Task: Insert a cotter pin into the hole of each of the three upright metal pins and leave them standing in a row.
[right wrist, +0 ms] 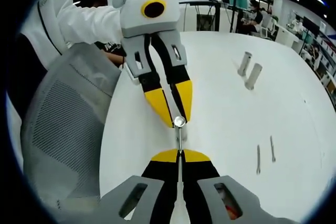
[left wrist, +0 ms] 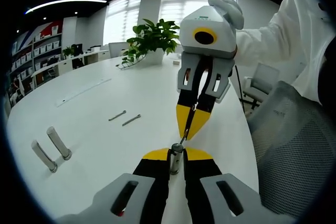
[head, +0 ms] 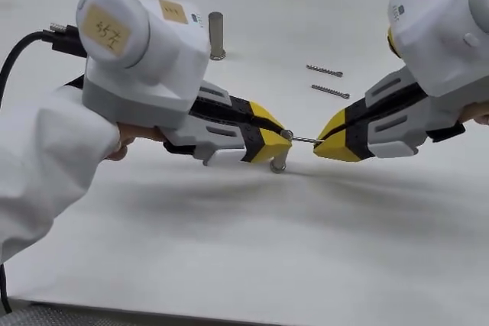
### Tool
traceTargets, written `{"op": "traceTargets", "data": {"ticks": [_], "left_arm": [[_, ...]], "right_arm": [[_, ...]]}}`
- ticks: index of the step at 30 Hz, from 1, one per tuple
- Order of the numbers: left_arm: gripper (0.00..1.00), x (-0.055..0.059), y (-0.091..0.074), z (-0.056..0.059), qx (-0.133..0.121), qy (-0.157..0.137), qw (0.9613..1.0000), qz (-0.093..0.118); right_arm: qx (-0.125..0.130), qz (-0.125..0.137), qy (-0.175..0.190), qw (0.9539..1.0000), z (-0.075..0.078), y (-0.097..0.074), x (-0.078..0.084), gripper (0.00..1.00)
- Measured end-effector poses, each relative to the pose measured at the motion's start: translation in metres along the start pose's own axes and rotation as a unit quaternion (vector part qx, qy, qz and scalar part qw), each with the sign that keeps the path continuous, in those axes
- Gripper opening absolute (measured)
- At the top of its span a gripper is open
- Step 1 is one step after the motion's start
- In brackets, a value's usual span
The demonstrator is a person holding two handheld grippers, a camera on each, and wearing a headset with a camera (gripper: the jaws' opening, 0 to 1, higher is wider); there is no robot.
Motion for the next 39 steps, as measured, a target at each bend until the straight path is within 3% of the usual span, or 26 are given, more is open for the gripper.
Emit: {"op": "traceTargets", "data": {"ticks": [19,29,35,39], "left_arm": [[0.06,-0.001,0.0,0.0,0.001,0.002,1.0,-0.003],[0.06,-0.002,0.001,0.001,0.003,0.004,1.0,-0.002],[0.06,-0.001,0.001,0.001,0.003,0.003,1.0,-0.005],[0.06,0.0,0.002,0.001,0.003,0.003,1.0,-0.006]], "right_arm": [[-0.007,0.003,-0.019,0.9998,0.002,0.009,-0.009,0.0],[-0.006,0.001,-0.048,0.9988,0.004,0.013,-0.012,0.0],[0.024,0.009,-0.056,0.9981,0.01,0.012,-0.014,0.0],[0.024,0.02,-0.044,0.9985,0.012,0.007,-0.013,0.13]]}}
Point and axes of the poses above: the centre of the closed fingertips' face, and the gripper's own axes: y roughly forward along the fingers, z roughly to its right, x roughly out of its underside, the point moved 4 cm from there along -y, roughly backward along the fingers, and after that the axes turned 4 degrees about y, right-handed, at the moved point
